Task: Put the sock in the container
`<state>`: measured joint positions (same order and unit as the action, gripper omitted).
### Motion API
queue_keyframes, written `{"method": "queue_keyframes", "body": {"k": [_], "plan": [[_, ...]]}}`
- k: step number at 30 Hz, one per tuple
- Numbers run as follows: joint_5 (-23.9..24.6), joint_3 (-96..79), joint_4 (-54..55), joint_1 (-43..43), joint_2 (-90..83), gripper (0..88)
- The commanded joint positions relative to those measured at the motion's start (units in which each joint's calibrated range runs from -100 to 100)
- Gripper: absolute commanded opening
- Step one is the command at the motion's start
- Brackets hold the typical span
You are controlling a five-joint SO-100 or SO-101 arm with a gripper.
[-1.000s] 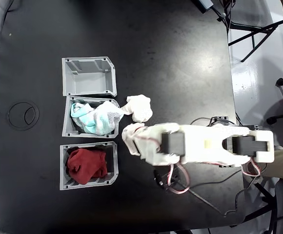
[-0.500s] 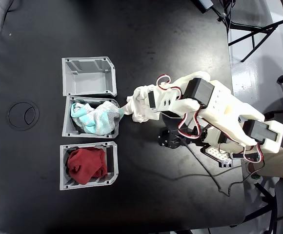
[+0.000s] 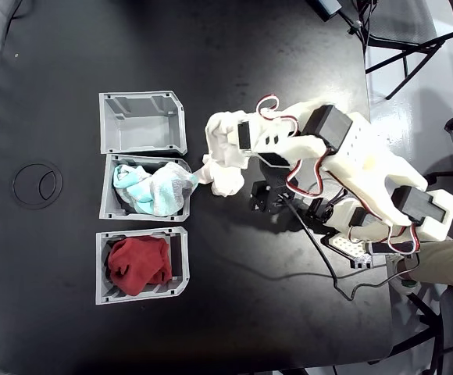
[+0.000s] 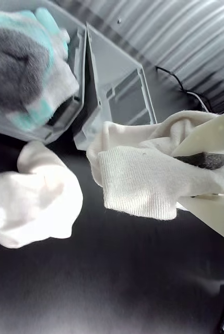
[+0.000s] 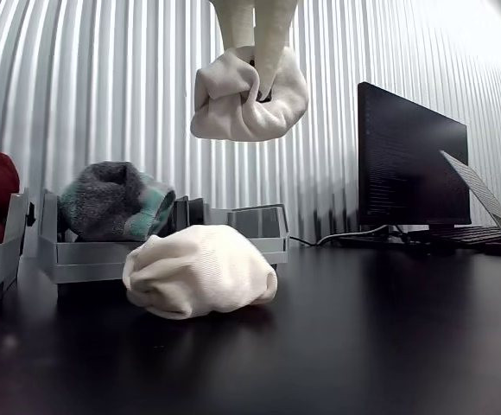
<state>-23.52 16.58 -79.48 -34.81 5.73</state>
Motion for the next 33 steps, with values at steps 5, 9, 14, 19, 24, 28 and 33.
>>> {"method": "queue_keyframes", "body": {"k": [5, 9, 14, 19, 24, 28, 33], "plan": [[7.59, 2.63, 2.71, -1.43, -2.35, 1.3], [10.16, 2.54, 10.39, -1.51, -1.59, 1.3], [13.42, 2.63, 17.74, -1.12, 0.58, 1.3], [13.48, 2.63, 28.24, -0.72, 3.93, 1.3], [16.23, 2.63, 38.23, -0.72, 8.19, 1.3], [18.52, 4.52, 44.55, -0.41, 12.63, 1.3], [21.26, 16.25, 45.23, 0.62, 19.82, 1.3]]}}
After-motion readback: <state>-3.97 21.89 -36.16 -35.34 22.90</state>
